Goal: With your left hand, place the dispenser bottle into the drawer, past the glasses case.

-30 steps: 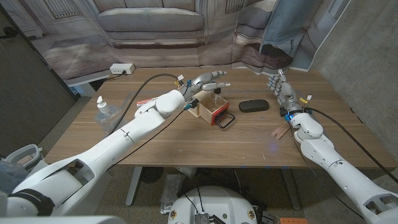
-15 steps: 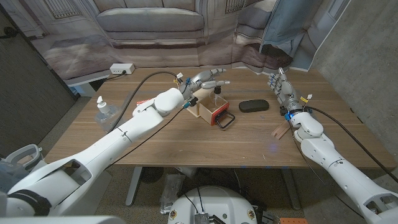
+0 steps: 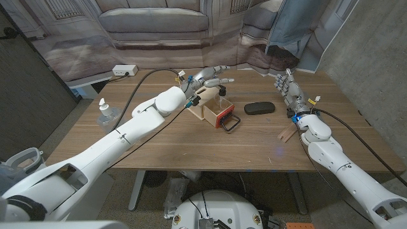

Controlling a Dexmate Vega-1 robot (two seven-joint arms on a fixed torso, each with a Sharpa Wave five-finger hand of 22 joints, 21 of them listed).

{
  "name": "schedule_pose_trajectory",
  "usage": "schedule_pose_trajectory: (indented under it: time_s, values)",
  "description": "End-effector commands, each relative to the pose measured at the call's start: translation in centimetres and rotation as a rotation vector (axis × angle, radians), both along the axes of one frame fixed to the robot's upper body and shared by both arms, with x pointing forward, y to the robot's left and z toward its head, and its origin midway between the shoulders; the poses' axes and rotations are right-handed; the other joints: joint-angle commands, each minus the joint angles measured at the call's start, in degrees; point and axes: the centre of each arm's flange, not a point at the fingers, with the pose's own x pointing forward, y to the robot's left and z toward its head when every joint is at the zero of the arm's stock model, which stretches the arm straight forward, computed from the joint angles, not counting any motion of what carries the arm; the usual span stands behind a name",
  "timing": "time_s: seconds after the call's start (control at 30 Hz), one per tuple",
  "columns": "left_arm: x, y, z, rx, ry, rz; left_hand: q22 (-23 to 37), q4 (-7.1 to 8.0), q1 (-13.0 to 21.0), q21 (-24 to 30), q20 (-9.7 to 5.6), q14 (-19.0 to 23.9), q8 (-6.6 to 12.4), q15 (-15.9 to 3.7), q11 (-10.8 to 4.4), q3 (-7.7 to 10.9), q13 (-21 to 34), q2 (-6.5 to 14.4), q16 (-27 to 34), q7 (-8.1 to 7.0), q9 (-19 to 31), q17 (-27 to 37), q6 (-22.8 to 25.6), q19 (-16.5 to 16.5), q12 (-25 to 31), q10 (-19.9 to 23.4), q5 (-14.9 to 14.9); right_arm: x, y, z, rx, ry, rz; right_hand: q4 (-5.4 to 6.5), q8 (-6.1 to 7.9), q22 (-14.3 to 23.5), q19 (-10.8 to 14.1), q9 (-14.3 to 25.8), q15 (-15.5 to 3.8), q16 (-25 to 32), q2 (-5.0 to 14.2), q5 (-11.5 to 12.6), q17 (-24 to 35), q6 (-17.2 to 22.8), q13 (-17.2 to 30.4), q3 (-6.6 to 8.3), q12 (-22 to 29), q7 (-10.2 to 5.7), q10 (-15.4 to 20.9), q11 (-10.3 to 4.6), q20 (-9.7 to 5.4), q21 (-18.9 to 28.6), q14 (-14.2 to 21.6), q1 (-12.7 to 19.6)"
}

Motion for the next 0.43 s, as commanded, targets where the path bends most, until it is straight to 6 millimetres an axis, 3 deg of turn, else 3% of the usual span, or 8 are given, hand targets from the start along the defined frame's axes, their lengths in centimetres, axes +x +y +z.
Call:
schedule_pose_trajectory:
  time_s: [0.03,0.43]
  values:
    - [-0.98,0.29,1.49,0.015,-0.04,0.022,0.25,0.04,-0.57,-0.09,-0.07,0.16,0.54,-0.08,-0.24,-0.19,0.02,0.17,0.58,-0.37,-0.06,0.09,0.44,0.45,0.37,0.64,0.41,-0.09,-0.12,-0.27,0.007,0.002,0.003,0.01,0.21,0.24,0.11,0.28,0.11,-0.04,0.32,-0.28,0.11,0.17,0.12,-0.18,-0.12,-0.25,0.6,0.13,-0.03,-0.18,0.45,-0.33]
    - [-1.02,0.44,1.9,0.018,-0.048,0.013,0.26,0.38,-1.38,-0.34,-0.06,0.32,0.63,-0.18,-1.31,-0.69,-0.23,-0.07,0.61,-0.51,-0.11,0.06,0.8,0.59,0.4,0.75,0.55,-0.36,0.05,-0.27,0.003,0.003,-0.007,0.01,0.22,0.25,0.12,0.28,0.07,-0.04,0.37,-0.3,0.11,0.21,0.12,-0.22,-0.1,-0.24,0.67,-0.01,-0.02,-0.17,0.45,-0.35]
